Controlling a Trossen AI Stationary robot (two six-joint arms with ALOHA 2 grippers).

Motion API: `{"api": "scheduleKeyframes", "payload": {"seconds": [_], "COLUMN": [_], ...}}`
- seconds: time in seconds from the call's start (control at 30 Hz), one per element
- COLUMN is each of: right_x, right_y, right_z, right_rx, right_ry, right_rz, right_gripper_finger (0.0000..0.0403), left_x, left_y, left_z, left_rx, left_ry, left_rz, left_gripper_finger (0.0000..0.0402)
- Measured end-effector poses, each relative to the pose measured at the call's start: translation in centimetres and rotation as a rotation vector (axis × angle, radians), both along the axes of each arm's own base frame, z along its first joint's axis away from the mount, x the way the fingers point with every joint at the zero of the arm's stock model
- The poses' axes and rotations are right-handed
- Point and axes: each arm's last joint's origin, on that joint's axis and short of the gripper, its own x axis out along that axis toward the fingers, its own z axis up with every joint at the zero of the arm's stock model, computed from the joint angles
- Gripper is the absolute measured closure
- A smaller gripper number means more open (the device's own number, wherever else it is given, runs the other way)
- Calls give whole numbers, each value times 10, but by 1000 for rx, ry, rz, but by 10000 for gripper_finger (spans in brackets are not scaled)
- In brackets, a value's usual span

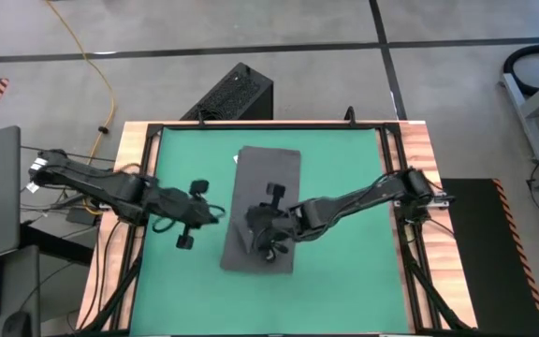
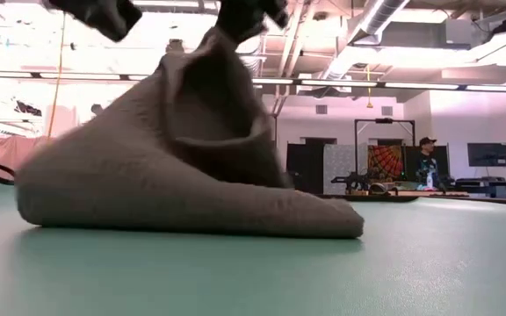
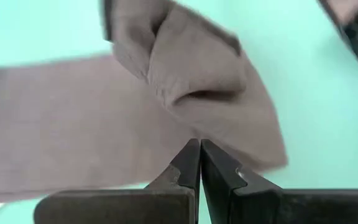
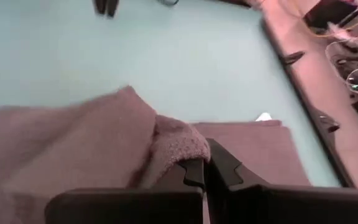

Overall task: Roll towel
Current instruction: Fold the microfiber towel

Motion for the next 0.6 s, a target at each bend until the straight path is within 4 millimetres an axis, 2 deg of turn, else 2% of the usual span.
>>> {"api": "scheduleKeyframes", "payload": {"seconds": [0.1, 0.2, 0.37, 0.5, 0.6], "right_x": [-10, -13, -1, 7, 6], "right_y": [0, 0, 3, 7, 12], "right_z": [17, 23, 1, -17, -19], "right_rx": [0, 8, 27, 49, 52], "right_ry": [-32, -49, -3, 35, 50], "right_rz": [-2, 1, 24, 41, 57], "right_gripper_finger": [390, 390, 390, 390, 390], "left_x": [-7, -8, 10, 24, 31], "left_y": [3, 5, -1, -8, -10], "left_z": [16, 17, 6, -12, -26], "left_rx": [-17, 31, 108, 112, 79], "left_ry": [-99, -114, -85, 19, 117], "left_rz": [27, 17, -66, -137, -141], "left_gripper_finger": [401, 401, 385, 345, 306]}}
